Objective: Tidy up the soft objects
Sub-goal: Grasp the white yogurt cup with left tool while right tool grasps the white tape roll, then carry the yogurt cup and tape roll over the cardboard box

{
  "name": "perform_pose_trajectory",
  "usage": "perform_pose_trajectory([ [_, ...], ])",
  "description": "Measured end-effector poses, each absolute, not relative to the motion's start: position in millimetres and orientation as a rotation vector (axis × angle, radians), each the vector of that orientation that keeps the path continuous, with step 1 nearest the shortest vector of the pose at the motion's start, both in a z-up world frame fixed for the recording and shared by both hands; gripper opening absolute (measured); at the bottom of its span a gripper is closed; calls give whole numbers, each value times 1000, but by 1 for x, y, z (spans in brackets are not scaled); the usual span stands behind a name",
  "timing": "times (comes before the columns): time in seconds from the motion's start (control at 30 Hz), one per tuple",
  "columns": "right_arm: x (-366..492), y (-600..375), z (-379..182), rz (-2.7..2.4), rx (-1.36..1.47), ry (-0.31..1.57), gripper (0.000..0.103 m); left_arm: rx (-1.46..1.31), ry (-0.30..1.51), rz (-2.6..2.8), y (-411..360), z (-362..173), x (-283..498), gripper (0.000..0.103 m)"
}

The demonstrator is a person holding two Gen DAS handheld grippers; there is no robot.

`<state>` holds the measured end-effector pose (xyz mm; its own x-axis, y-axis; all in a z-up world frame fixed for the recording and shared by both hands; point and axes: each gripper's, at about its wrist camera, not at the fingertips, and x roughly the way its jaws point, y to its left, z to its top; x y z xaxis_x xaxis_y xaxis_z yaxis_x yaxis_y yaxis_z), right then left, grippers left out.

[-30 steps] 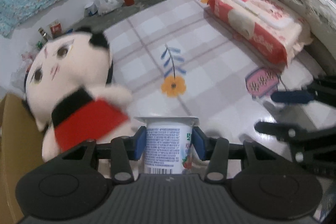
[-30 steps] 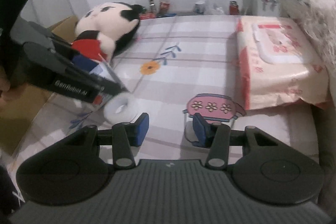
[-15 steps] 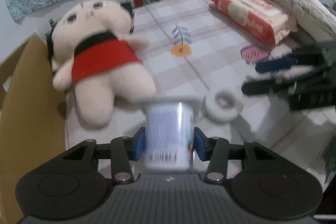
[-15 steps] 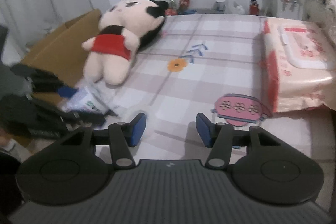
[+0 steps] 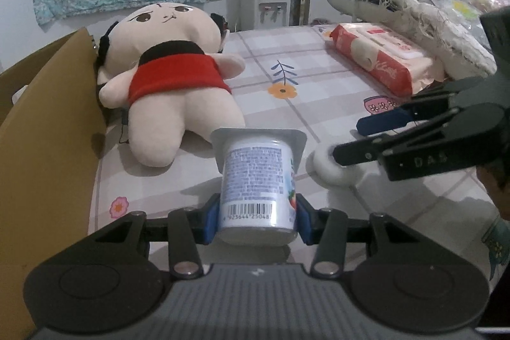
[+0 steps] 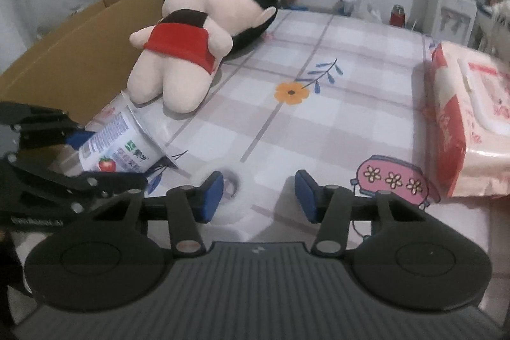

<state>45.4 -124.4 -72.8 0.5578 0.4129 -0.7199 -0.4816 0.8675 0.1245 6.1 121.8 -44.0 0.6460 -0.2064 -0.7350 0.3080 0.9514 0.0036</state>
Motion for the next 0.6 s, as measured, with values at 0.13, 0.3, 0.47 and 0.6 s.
perform_pose_trajectory([
  [0.13,44,-117,-74,510,-156,823,42,98,769,-294,124,-34,7,49],
  [0.3,59,-108,-71,560,-209,869,51,118,768,-285,117,-32,17,49],
  [0.47,66,-101,-65,560,-254,927,49,106,823,-276,117,-45,26,49],
  [0.6,57,-89,-61,491,-244,940,15,168,808,-269,111,-53,24,45],
])
